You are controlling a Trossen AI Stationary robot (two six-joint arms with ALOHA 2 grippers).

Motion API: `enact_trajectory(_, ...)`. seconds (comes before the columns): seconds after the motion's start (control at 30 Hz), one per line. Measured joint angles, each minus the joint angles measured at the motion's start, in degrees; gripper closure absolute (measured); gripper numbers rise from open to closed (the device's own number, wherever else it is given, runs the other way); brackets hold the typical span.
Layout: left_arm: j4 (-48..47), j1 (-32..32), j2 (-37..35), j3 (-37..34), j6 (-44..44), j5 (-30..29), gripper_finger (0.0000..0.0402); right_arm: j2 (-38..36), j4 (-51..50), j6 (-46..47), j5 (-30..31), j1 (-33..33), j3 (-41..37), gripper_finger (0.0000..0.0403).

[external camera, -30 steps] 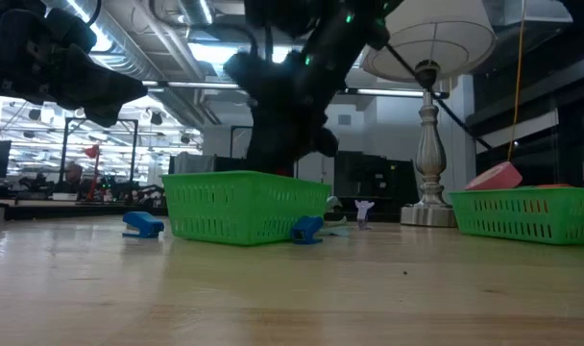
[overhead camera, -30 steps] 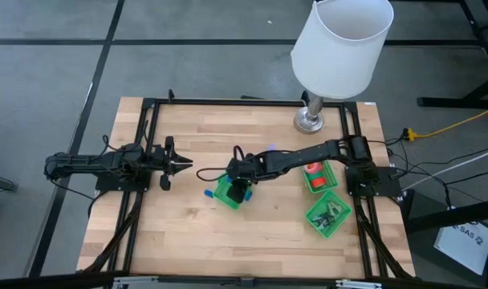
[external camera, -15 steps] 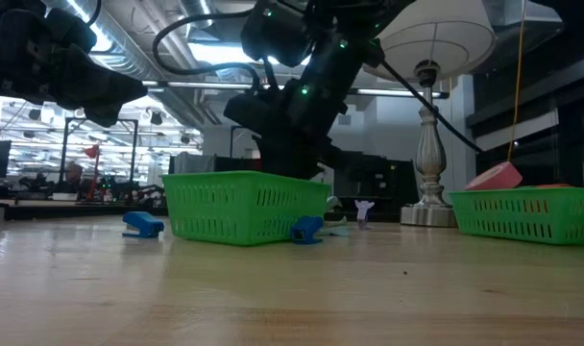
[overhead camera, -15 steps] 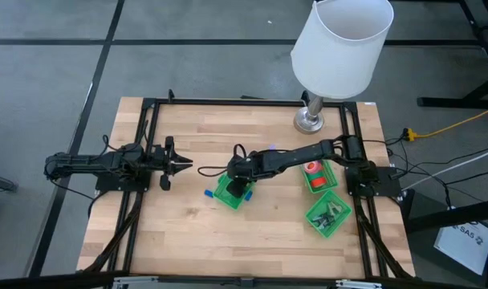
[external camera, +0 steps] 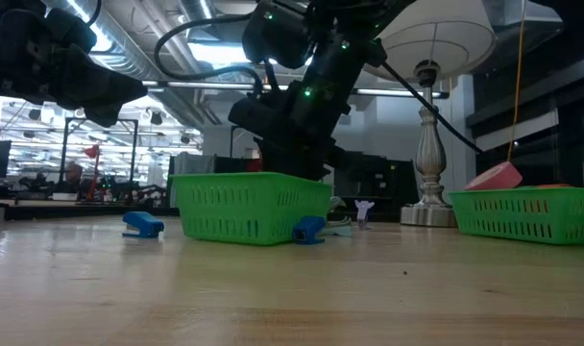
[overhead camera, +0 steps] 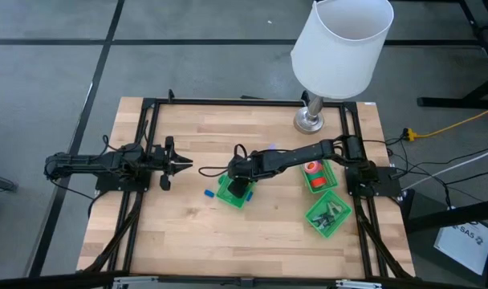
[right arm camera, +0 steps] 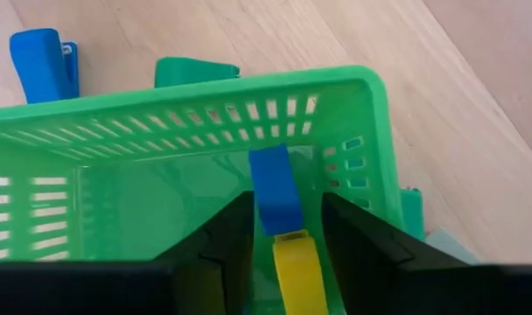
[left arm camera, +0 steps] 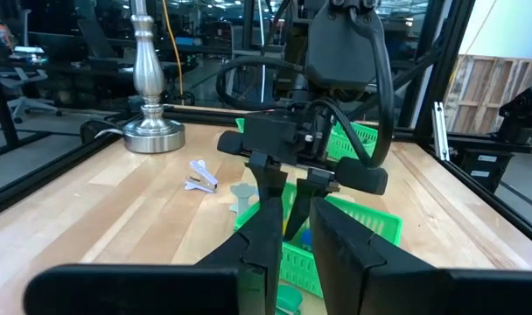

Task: Pick and place Stapler, Stapler remover, tape
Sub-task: Put the blue stapler into the center green bin

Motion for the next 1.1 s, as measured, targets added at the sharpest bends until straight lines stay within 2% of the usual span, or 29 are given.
enact_trajectory(0.3, -0.02, -0.01, 0.0, 0.0, 0.0, 0.0, 0.0343, -1.29, -0.73, -4.33, 0.28, 0.29, 1.19, 0.0256)
enact_trajectory(0.4, -0.01, -0.01, 0.0, 0.0, 0.0, -0.01, 0.0343, -2.5, -1.18, -6.13, 3.22, 0.87, 2.12, 0.0256)
enact_trajectory(0.57, -0.02, -0.01, 0.01, 0.0, 0.0, -0.01, 0.0343, -6.1, -6.41, -10.12, 7.24, 1.82, 2.14, 0.0256)
enact_trajectory(0.77, -0.02, 0.0, 0.0, 0.0, 0.0, 0.0, 0.0343, -9.59, -13.25, -12.39, 7.58, 3.92, 1.86, 0.0256)
enact_trajectory(0.87, 0.0, 0.0, -0.01, 0.0, 0.0, 0.0, 0.0343, -10.12, -18.22, -12.15, 5.56, 5.92, 1.57, 0.0256)
enact_trajectory(0.97, 0.0, -0.01, 0.0, 0.0, 0.0, -0.01, 0.0343, -10.12, -23.15, -10.45, -0.17, 7.39, 1.52, 0.0256)
enact_trajectory(1.1, 0.0, 0.0, -0.01, 0.0, 0.0, -0.01, 0.0343, -9.76, -23.7, -8.89, -5.31, 8.7, 1.49, 0.0256)
